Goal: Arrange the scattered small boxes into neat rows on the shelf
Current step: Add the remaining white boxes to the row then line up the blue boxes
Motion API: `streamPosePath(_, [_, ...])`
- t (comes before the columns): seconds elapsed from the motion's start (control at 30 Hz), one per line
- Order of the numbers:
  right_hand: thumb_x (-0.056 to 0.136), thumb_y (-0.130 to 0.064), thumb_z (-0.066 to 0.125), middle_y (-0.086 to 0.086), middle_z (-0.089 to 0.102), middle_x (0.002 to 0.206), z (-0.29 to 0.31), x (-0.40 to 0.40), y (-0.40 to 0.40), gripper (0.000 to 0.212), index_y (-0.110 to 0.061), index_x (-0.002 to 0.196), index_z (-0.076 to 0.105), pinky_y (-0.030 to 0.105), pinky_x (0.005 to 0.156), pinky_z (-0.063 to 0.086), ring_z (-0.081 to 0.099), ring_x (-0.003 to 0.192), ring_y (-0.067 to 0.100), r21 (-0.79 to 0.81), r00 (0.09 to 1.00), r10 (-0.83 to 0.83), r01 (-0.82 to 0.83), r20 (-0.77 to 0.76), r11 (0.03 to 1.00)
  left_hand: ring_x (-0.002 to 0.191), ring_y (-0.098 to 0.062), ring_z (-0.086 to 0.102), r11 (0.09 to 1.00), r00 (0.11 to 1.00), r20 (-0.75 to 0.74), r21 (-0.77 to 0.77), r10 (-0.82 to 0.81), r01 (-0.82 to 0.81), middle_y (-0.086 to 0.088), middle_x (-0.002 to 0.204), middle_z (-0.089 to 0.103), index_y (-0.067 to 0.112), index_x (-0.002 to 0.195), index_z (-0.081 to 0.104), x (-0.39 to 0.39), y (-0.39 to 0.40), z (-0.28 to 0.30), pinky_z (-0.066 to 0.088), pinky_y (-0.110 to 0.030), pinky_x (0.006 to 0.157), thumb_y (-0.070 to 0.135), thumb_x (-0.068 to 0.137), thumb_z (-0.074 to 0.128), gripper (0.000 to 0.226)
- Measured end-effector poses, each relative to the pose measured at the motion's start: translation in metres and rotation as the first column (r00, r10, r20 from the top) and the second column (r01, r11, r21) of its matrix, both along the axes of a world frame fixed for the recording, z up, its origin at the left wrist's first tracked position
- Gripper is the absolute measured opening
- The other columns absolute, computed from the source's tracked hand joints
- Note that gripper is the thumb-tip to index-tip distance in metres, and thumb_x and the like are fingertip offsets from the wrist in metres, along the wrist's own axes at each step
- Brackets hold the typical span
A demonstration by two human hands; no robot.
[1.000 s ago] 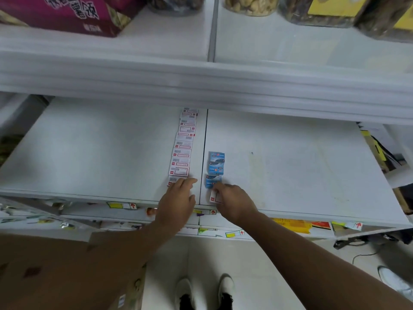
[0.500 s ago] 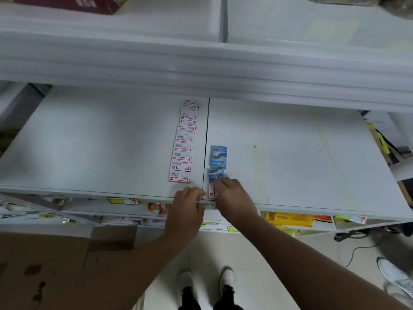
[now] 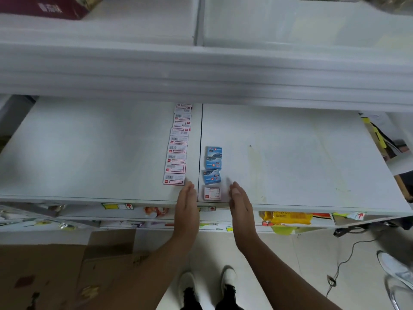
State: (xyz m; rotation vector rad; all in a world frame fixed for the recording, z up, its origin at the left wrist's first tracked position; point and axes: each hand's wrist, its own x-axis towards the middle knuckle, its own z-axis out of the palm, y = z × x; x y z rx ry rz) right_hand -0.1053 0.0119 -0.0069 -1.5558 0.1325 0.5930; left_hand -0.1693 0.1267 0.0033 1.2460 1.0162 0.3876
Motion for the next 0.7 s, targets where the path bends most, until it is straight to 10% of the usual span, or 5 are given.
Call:
streamPosePath(0.13, [0.11,-0.047,0.045,-0.028,0.072,0.12,-0.002,0.004,0.019,0.031,-0.037,0.137,0.057,0.012,0.084,0.054,0.068,0.11,-0.007,0.141,0.985,-0.053,0.077,-0.165,0.987,0.114,-0.015,0.075,0.979,0.971,0.175,-0.153,0.162,-0.136,0.011,0.119,0.079,0.033,0.133,0.063,0.016,-0.014,0.015,0.062,-0.03,0.093,0.03,0.111,0.055,0.023])
streamPosePath(0.37, [0.112,-0.047,0.034,-0.033,0.074,0.095,0.012,0.011,0.033,0.033,-0.036,0.132,0.057,0.012,0.071,0.056,0.072,0.108,-0.001,0.198,0.978,-0.028,0.07,-0.205,0.978,0.121,-0.024,0.073,0.964,0.962,0.253,-0.263,0.105,-0.036,0.003,0.127,0.077,0.032,0.136,0.065,0.036,-0.015,-0.008,0.056,-0.046,0.106,0.051,0.112,0.047,0.036])
streamPosePath(0.53, [0.112,-0.023,0.031,0.004,0.054,0.142,0.133,-0.001,0.056,0.041,-0.012,0.151,0.041,0.011,0.091,0.047,0.042,0.146,0.026,0.26,0.959,-0.04,0.115,-0.28,0.959,0.153,0.009,0.028,0.912,0.981,0.189,-0.408,0.032,0.049,0.055,0.147,0.037,0.078,0.14,0.042,0.07,-0.001,-0.234,-0.003,-0.05,0.126,0.095,0.091,0.028,0.054])
streamPosePath(0.7, [0.108,-0.059,0.039,-0.013,0.072,0.125,-0.002,0.031,0.05,0.037,-0.04,0.132,0.06,0.032,0.103,0.051,0.065,0.124,0.011,0.144,0.988,-0.058,0.08,-0.146,0.986,0.12,-0.023,0.073,0.923,0.97,0.234,-0.383,0.07,0.026,-0.002,0.128,0.076,0.021,0.143,0.063,0.066,0.004,-0.015,0.056,-0.045,0.107,0.057,0.11,0.045,0.052])
